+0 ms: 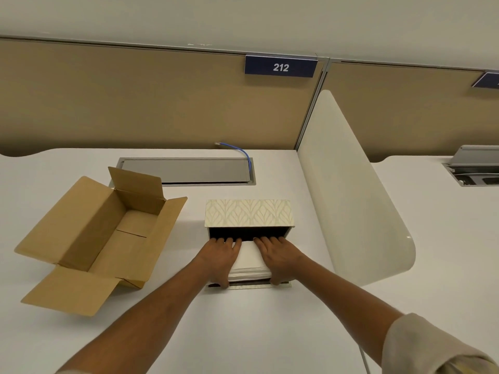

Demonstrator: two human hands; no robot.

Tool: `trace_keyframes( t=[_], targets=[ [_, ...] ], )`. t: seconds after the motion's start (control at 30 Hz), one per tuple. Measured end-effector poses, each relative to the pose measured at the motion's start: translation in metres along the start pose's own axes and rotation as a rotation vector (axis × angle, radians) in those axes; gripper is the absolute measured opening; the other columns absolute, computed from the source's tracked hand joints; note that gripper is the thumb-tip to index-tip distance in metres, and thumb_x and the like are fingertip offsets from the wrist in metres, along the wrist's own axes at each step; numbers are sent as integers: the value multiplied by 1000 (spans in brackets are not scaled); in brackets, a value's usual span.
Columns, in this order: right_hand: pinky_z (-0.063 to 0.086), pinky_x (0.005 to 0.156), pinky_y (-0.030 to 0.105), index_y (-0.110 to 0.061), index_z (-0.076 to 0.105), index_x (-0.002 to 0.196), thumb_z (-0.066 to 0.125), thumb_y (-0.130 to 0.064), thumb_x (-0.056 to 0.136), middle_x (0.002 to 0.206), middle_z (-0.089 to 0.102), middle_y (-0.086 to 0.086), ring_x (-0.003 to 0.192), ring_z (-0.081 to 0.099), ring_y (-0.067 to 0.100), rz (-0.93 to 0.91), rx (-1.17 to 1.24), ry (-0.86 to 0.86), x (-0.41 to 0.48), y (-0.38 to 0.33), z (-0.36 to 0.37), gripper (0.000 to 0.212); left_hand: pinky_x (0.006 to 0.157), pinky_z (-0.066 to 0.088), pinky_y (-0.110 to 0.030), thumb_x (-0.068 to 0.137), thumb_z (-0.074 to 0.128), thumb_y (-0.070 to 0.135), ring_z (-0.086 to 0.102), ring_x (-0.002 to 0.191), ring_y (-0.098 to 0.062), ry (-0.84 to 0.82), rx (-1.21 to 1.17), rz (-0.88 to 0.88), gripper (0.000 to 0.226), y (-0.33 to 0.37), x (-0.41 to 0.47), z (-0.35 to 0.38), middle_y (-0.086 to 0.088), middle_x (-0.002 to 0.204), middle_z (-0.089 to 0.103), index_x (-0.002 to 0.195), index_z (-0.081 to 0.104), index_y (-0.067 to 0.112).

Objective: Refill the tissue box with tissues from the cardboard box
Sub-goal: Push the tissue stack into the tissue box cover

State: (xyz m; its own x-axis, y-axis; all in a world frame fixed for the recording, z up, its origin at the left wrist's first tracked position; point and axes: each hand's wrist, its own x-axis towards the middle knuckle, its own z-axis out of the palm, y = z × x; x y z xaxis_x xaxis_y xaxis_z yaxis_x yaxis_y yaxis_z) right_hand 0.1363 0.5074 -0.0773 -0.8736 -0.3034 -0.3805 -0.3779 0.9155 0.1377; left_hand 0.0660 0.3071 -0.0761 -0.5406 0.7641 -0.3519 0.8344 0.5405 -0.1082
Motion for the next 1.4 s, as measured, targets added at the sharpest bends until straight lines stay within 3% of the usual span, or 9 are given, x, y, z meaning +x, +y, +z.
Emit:
trace_keyframes(
  t=[0.7,0.93,1.4],
  targets=[
    [47,88,38,-3,25,147,78,-45,64,124,51,13,97,54,27,37,30,21,-9,11,7,106,81,45,-38,55,77,51,54,97,-26,28,-88,7,112,8,12,-3,-10,120,53,143,22,10],
    [45,95,39,-5,23,148,80,-47,64,129,48,14,103,52,28,24,50,27,-7,11,10,109,84,44,-39,55,76,51,53,99,-27,21,-112,5,111,7,13,2,-11,122,51,143,21,11],
    [45,91,38,-5,25,147,79,-46,65,126,50,13,99,54,28,37,80,51,-5,9,11,106,83,43,-38,54,75,55,53,98,-26,51,-109,-1,112,5,14,9,-10,122,52,143,22,12]
  ],
)
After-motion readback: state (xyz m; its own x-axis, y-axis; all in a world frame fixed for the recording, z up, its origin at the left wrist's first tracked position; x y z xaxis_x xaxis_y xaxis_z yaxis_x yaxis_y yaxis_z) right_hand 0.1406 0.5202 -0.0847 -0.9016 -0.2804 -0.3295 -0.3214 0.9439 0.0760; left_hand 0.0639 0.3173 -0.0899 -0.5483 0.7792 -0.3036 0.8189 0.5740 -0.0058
